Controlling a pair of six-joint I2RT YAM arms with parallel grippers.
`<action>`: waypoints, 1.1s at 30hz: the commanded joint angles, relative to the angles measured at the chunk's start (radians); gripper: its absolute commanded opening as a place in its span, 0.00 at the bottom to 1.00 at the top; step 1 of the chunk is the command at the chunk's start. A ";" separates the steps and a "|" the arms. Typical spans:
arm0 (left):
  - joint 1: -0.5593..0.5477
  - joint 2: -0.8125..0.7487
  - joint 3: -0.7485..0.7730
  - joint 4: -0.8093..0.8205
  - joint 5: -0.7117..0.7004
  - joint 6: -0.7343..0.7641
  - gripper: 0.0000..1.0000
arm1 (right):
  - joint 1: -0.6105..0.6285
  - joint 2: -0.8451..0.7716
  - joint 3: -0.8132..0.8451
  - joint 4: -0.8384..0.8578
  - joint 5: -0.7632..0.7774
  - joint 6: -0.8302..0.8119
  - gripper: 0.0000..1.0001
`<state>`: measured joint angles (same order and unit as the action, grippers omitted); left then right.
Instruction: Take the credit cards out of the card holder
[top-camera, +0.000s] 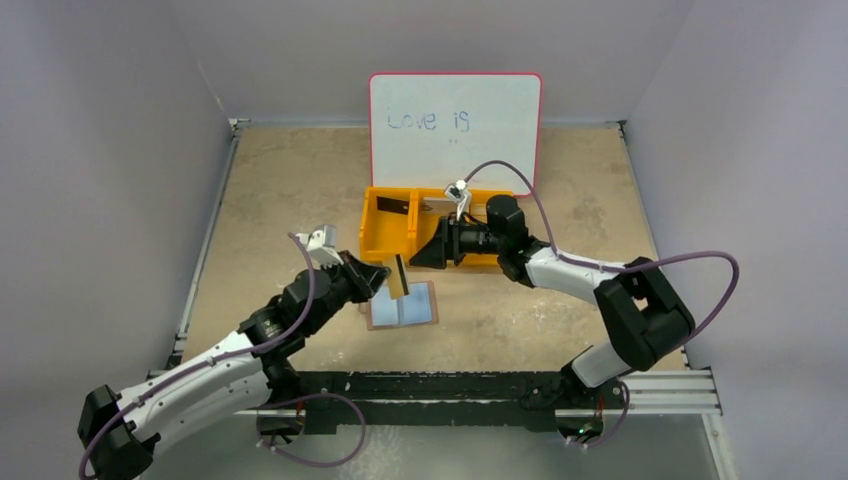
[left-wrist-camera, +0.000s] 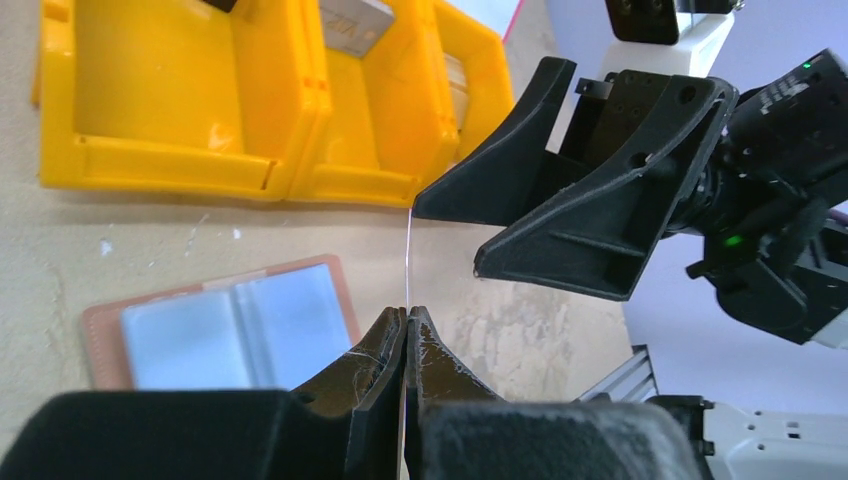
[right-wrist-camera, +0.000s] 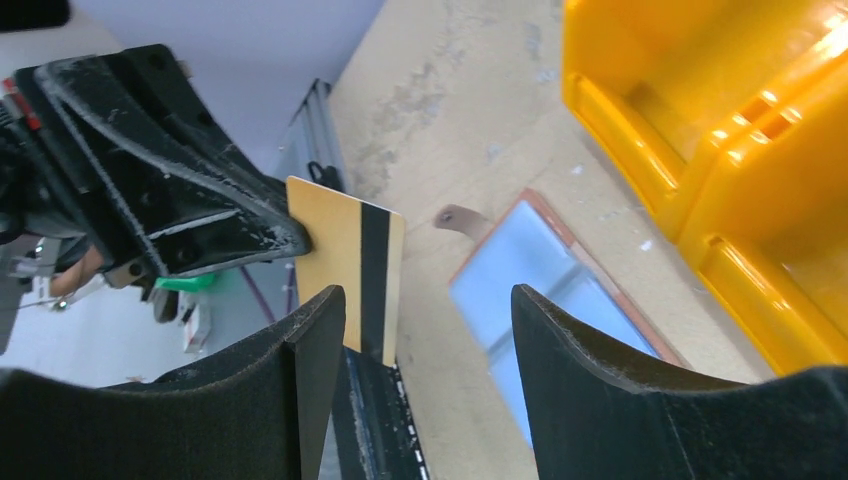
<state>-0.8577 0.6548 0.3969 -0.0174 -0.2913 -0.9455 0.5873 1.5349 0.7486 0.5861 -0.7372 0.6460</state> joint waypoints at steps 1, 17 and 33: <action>0.006 0.001 0.059 0.086 0.040 0.030 0.00 | -0.006 -0.045 0.002 0.139 -0.120 0.038 0.65; 0.006 0.055 0.028 0.282 0.080 0.021 0.00 | -0.011 -0.035 -0.020 0.208 -0.172 0.115 0.55; 0.005 0.048 0.012 0.271 0.018 0.027 0.09 | -0.032 -0.062 -0.006 0.186 -0.177 0.109 0.00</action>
<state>-0.8520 0.7219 0.3950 0.2131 -0.2470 -0.9306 0.5640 1.5021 0.7277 0.7609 -0.9157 0.7670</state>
